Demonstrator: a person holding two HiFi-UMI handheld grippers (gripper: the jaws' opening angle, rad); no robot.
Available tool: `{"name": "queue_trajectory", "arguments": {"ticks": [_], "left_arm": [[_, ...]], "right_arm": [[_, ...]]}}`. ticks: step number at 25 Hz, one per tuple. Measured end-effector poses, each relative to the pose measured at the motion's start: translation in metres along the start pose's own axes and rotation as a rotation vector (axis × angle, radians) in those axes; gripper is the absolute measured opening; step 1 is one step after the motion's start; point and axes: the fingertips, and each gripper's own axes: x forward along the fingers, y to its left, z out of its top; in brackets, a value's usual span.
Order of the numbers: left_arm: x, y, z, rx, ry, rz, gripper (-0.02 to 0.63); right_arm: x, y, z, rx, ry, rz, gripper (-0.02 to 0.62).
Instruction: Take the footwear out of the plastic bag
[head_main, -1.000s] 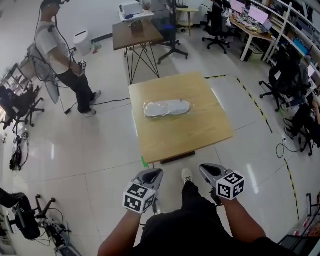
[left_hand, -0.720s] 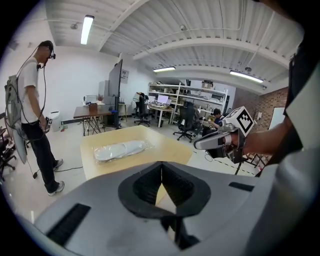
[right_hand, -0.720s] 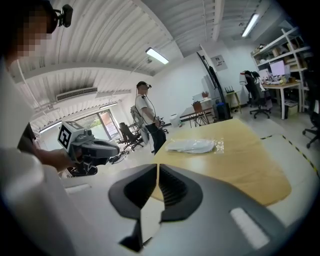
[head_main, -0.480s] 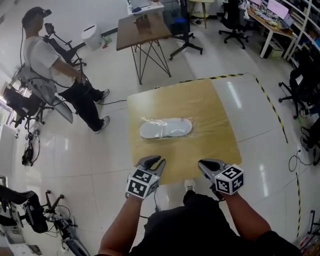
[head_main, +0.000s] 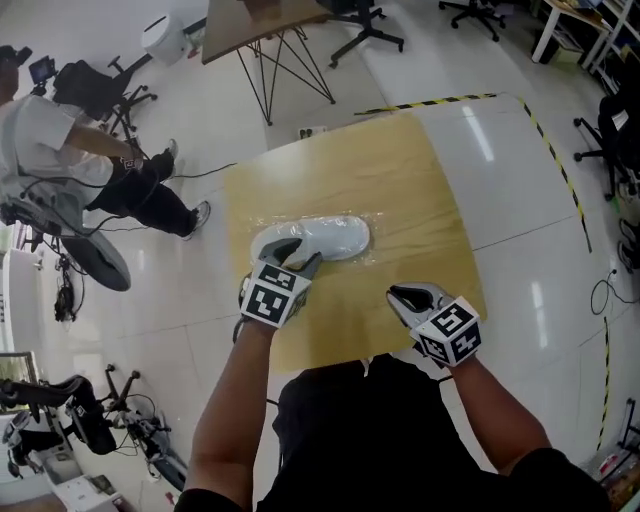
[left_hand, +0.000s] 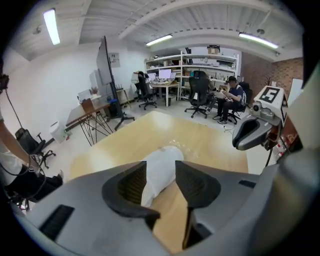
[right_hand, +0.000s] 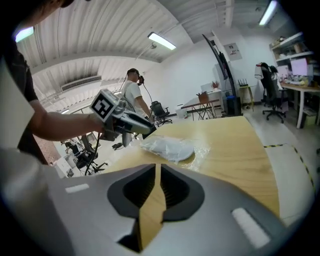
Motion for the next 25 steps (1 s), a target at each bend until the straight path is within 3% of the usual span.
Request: {"name": "queue_trajectory", "arguments": {"ticks": [4,7,10,14,18,20,23,24,25], "left_arm": [[0.043,0.014,-0.010,-0.100,0.074,-0.093,0.204],[0.064,0.021,-0.018,-0.086,0.098,-0.086,0.186],[0.081,0.023,-0.025,-0.104,0.113,-0.105,0.179],[0.092,0.021,-0.034,-0.142,0.112,-0.135,0.170],[0.095,0.024,-0.038,-0.171,0.083,-0.141,0.163],[0.096,0.027,-0.039,-0.187,0.072,-0.139,0.151],[0.095,0.034,-0.041,-0.230,0.063,-0.128,0.116],[0.094,0.035,-0.042,-0.241,0.062,-0.125,0.104],[0.094,0.035,-0.042,-0.247,0.062,-0.124,0.098]], "right_arm": [[0.025,-0.023,-0.013,-0.185,0.118,-0.057,0.103],[0.048,-0.040,-0.023,-0.377,0.221,-0.105,0.135],[0.069,-0.057,-0.026,-0.495,0.278,-0.131,0.166],[0.094,-0.071,-0.030,-0.528,0.328,-0.081,0.219],[0.107,-0.071,-0.037,-0.423,0.361,0.032,0.219],[0.108,-0.070,-0.043,-0.416,0.382,0.055,0.191],[0.105,-0.072,-0.046,-0.460,0.377,0.030,0.087],[0.102,-0.073,-0.046,-0.475,0.368,0.018,0.018],[0.100,-0.072,-0.046,-0.488,0.358,0.009,0.004]]}}
